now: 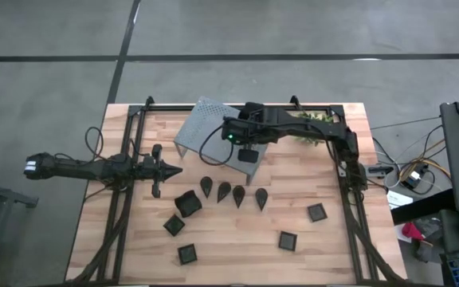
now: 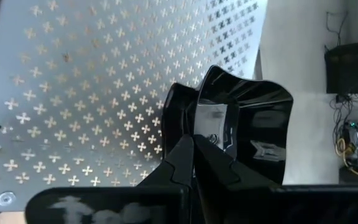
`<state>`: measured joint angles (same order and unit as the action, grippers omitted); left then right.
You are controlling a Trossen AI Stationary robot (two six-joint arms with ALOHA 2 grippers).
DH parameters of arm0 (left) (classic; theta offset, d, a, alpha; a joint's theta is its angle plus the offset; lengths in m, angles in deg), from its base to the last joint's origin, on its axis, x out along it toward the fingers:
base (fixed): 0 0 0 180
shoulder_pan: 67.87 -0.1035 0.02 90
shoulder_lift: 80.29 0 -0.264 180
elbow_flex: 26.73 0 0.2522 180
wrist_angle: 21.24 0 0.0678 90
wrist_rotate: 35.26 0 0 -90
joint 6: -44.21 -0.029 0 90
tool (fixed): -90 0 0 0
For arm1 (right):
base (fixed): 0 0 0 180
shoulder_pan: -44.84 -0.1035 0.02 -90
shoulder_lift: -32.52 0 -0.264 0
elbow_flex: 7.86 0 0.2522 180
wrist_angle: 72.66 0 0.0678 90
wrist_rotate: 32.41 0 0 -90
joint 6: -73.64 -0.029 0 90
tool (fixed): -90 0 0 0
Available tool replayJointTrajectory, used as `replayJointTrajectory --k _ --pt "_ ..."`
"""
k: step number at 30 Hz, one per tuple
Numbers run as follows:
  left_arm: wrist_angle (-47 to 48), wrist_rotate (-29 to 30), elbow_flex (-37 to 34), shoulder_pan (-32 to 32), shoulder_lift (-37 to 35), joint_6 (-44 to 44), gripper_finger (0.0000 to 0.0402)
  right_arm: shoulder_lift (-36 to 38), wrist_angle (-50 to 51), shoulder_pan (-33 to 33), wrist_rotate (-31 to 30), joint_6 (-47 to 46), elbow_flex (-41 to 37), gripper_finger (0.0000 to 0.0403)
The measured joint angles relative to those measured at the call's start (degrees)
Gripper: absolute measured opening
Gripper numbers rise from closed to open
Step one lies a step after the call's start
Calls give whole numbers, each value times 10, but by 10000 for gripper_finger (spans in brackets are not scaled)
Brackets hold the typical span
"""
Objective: Pick & Place Mini shaped plates
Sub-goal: Stack the bottom distorted square plate into the distorted square plate on the shelf
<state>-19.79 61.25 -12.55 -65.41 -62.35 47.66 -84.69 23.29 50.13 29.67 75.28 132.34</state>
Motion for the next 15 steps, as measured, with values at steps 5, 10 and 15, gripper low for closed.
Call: replayJointTrajectory --k 5,10,15 --pt "0 0 0 0 0 0 0 0 -2 9 0 -4 -12 8" --pt "0 0 0 0 0 0 0 0 -10 7 1 -2 -14 8" --pt "0 0 0 0 0 0 0 0 -11 8 1 -2 -17 8"
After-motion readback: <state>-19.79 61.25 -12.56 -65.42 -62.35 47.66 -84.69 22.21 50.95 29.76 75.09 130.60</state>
